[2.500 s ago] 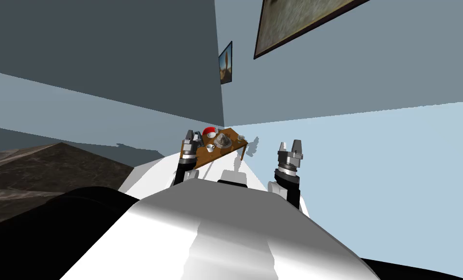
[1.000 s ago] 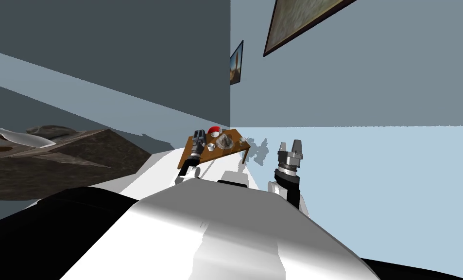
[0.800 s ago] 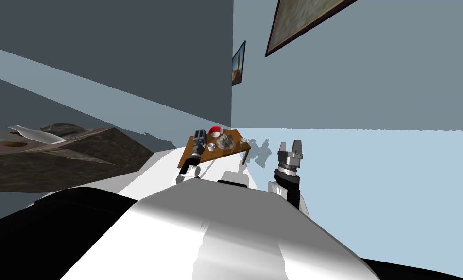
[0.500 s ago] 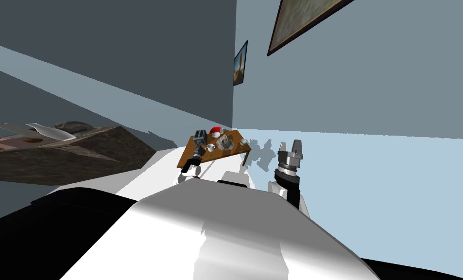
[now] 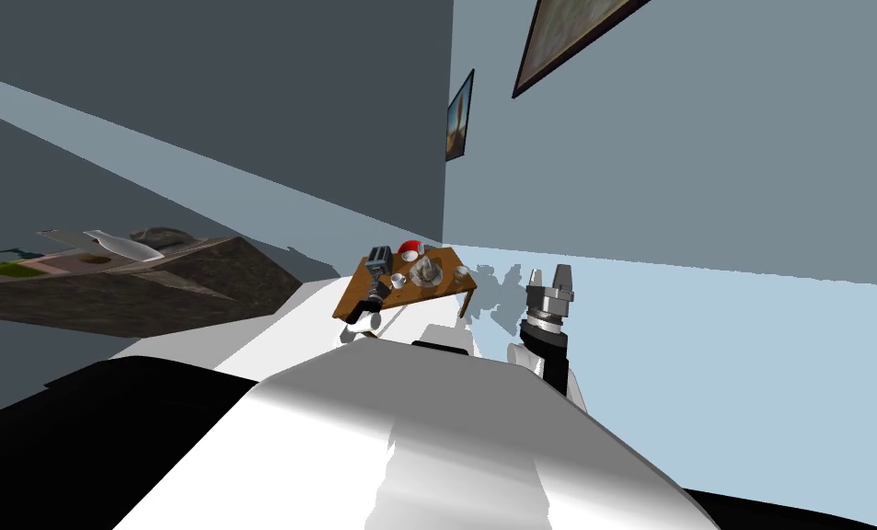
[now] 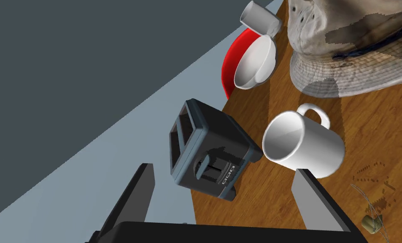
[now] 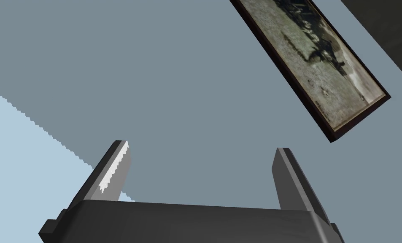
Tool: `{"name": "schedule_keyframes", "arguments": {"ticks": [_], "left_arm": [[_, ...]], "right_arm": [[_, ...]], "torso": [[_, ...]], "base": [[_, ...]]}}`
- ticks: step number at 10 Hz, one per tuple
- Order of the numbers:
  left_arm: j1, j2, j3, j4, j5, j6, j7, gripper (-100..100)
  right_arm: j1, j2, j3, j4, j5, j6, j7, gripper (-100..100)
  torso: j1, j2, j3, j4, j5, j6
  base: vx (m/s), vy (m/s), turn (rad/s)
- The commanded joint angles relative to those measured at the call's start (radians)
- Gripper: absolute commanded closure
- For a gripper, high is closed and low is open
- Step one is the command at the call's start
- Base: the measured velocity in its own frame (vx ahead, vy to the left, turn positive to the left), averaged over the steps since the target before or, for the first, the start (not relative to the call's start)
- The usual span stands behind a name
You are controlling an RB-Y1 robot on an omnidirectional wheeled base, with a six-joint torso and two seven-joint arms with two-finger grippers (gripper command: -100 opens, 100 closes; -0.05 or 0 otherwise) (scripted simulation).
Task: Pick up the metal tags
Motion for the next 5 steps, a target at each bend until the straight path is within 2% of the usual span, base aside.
{"name": "schedule_keyframes", "arguments": {"ticks": [1, 3, 4, 5], "left_arm": [[-0.011, 0.000, 0.006, 0.028, 0.009, 0.010, 0.012, -100], [-0.041, -0.003, 0.030, 0.095, 0.044, 0.043, 0.053, -100], [-0.041, -0.003, 0.030, 0.108, 0.044, 0.043, 0.053, -100], [-0.055, -0.005, 0.042, 0.148, 0.059, 0.057, 0.073, -100]], "right_arm": [[0.000, 0.000, 0.000, 0.000, 0.000, 0.000, 0.000, 0], [0.000, 0.000, 0.000, 0.000, 0.000, 0.000, 0.000, 0], [0.000, 0.000, 0.000, 0.000, 0.000, 0.000, 0.000, 0], [0.000, 0.000, 0.000, 0.000, 0.000, 0.000, 0.000, 0]], "torso": [[0.000, 0.000, 0.000, 0.000, 0.000, 0.000], [0.001, 0.000, 0.000, 0.000, 0.000, 0.000], [0.000, -0.002, -0.001, 0.000, 0.000, 0.000], [0.001, -0.001, -0.001, 0.000, 0.000, 0.000]], "base": [[0.046, -0.024, 0.033], [0.080, -0.033, 0.067], [0.072, -0.028, 0.037], [0.054, -0.026, 0.041]]}}
